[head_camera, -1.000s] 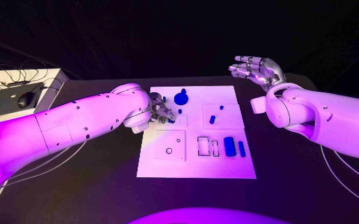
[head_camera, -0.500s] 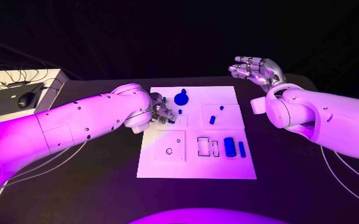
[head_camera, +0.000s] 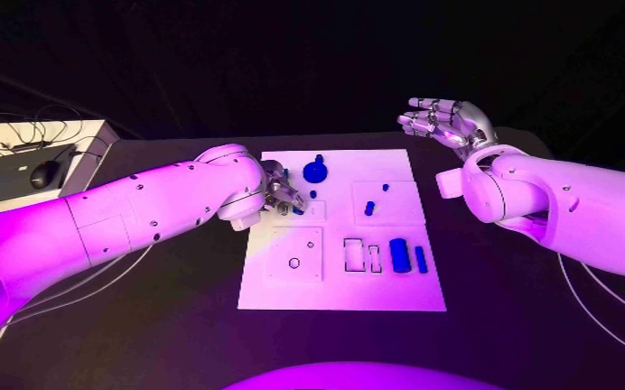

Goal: Assemble the parts on the task board

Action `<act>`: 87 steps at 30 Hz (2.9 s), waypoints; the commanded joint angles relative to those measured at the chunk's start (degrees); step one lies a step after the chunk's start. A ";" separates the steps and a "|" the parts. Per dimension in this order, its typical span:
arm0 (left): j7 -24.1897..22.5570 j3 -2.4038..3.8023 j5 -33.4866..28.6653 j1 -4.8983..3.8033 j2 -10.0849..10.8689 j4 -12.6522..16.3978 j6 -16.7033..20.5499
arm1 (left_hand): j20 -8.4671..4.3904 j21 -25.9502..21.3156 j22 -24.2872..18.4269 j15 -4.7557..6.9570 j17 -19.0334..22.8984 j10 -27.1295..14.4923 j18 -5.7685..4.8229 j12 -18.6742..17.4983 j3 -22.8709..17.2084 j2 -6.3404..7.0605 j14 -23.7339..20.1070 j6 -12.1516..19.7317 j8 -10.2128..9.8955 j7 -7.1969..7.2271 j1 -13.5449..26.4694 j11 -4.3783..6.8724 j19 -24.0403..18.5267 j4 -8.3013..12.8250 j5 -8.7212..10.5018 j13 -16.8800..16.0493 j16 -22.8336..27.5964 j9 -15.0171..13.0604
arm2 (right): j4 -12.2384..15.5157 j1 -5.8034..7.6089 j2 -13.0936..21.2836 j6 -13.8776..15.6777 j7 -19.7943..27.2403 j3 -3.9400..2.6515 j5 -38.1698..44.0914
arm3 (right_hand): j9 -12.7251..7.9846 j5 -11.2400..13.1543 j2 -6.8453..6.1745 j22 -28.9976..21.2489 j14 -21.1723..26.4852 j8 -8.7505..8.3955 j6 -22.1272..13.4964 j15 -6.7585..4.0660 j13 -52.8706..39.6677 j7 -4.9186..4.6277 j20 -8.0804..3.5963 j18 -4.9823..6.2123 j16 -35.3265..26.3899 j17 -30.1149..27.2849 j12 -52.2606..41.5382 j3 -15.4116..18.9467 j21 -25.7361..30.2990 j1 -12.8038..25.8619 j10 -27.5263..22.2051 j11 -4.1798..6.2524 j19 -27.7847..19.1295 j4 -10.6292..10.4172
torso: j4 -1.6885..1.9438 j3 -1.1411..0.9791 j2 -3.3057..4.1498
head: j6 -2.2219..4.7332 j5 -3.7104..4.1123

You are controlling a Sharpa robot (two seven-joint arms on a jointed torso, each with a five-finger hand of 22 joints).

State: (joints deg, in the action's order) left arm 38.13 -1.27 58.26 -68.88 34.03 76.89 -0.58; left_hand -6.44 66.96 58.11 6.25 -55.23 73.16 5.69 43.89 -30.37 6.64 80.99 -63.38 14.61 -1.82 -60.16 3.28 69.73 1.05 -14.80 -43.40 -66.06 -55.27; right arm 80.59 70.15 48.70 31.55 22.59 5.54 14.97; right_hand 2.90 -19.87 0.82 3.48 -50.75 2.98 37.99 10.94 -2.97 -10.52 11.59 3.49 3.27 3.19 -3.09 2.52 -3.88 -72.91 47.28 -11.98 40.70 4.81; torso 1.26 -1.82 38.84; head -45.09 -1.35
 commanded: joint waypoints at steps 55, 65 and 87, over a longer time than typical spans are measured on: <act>-0.57 -0.08 -0.92 0.12 -0.63 -0.20 -0.52 | -1.14 0.31 2.99 0.93 -0.63 4.05 -2.01 -1.69 6.03 -1.87 0.16 -5.49 2.21 4.45 -0.12 2.19 1.77 1.88 -0.20 -1.15 -1.63 -3.31 | -0.25 -0.28 -0.24 -1.05 0.41 0.04 0.44 | -0.14 -0.15 -0.52 -0.09 4.40 -0.34 -1.87 0.49 0.14 -4.08 0.58 -0.22 -0.34 -0.23 0.26 -0.14 0.39 0.66 -1.96 -0.22 -0.96 -0.46 | 0.01 0.06 -0.02 | -0.59 0.17; -0.55 -0.08 -1.15 0.12 -0.81 -0.63 -0.96 | -1.19 0.06 3.34 0.96 -0.55 3.94 -2.09 -1.54 8.52 -0.87 0.13 -5.59 2.23 4.52 -1.13 2.20 1.85 -0.13 -0.02 -1.08 -1.66 -3.04 | -0.19 -0.32 -0.21 -0.92 0.45 0.04 0.65 | -0.15 -0.12 -0.60 -0.11 5.18 -0.35 -2.08 0.58 0.15 -4.10 0.62 -0.31 -0.37 -0.26 0.26 -0.21 0.38 0.66 -2.11 -0.25 -1.60 -0.45 | 0.09 0.11 -0.01 | -0.71 0.28; -0.23 0.24 -0.48 0.14 -0.02 -0.21 -1.00 | -1.15 -0.39 4.28 0.95 -0.83 3.97 -2.07 -0.96 21.25 -1.68 0.14 -6.02 3.02 4.55 -2.81 2.26 2.11 -4.36 0.55 -0.73 -2.03 -3.44 | -0.11 -0.40 0.02 -0.87 0.38 0.05 0.75 | -0.16 -0.04 -0.81 -0.11 5.70 -0.35 -2.26 0.65 0.16 -4.21 0.69 -0.32 -0.40 -0.28 0.27 -0.23 0.32 0.72 -2.42 -0.32 -1.98 -0.53 | 0.05 0.12 -0.02 | -0.83 0.41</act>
State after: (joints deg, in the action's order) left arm 38.11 -1.06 57.51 -68.76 34.01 76.50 -0.64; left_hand -7.67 66.90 62.32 7.15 -55.99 77.33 4.32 42.60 -9.63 4.82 80.86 -69.45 17.31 3.19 -62.90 5.22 71.36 -3.24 -14.42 -44.19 -67.73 -58.63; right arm 80.42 69.79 48.69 30.91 22.47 5.62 15.19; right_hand 2.83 -19.86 0.36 3.46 -45.42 2.98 36.09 11.57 -2.87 -10.08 12.29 3.48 3.28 2.99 -3.09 2.36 -3.63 -72.46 45.24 -12.40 39.16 4.66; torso 1.27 -1.68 38.81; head -45.91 -1.02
